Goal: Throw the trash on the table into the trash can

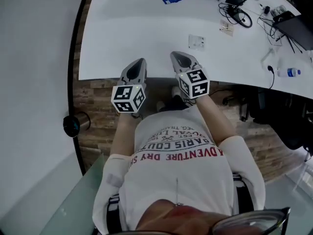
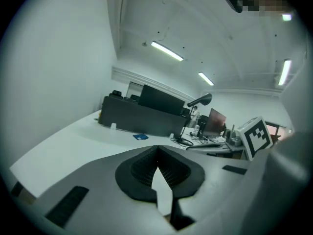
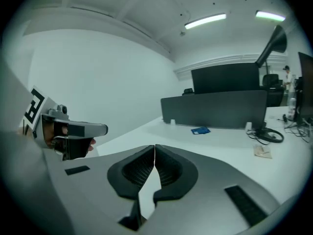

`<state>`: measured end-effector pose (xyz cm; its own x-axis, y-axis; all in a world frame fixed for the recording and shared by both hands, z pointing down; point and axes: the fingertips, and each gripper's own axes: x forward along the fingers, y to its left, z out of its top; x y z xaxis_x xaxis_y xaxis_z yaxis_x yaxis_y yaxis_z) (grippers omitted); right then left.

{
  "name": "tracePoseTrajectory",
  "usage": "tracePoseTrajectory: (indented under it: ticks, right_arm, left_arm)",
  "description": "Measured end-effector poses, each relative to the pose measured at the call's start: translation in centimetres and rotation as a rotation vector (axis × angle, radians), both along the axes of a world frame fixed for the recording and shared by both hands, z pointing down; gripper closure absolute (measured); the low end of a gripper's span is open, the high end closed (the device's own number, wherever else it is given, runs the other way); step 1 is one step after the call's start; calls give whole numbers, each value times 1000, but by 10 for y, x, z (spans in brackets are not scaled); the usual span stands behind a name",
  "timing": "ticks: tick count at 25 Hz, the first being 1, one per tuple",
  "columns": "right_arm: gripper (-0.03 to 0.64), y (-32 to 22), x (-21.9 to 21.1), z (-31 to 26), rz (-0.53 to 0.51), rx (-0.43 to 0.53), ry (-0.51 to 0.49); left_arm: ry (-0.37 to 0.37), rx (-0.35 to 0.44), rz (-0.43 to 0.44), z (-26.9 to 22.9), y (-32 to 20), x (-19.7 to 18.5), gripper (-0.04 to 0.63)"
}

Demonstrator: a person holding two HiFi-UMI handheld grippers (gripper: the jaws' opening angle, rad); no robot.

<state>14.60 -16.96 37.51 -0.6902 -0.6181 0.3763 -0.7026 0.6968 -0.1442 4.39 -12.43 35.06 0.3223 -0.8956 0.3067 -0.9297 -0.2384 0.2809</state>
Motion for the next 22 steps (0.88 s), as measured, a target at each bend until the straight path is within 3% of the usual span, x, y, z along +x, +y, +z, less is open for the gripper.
tracePoseTrajectory:
  ticks: [5, 8, 17, 22]
  right_arm:
    - [589, -7, 90, 8, 242, -2, -21]
    - [589, -11, 121, 7, 321, 5, -35]
    - [588, -36, 140, 5, 339, 17, -28]
    - [588, -58, 138, 23, 318, -27, 39]
  left_arm:
    - [-7, 5, 143, -3, -22, 69, 572]
    - [-40, 45, 200, -14, -32, 95, 572]
    - [-90, 102, 219, -32, -56, 115, 572]
    - [-108, 91, 207, -28, -74, 114, 572]
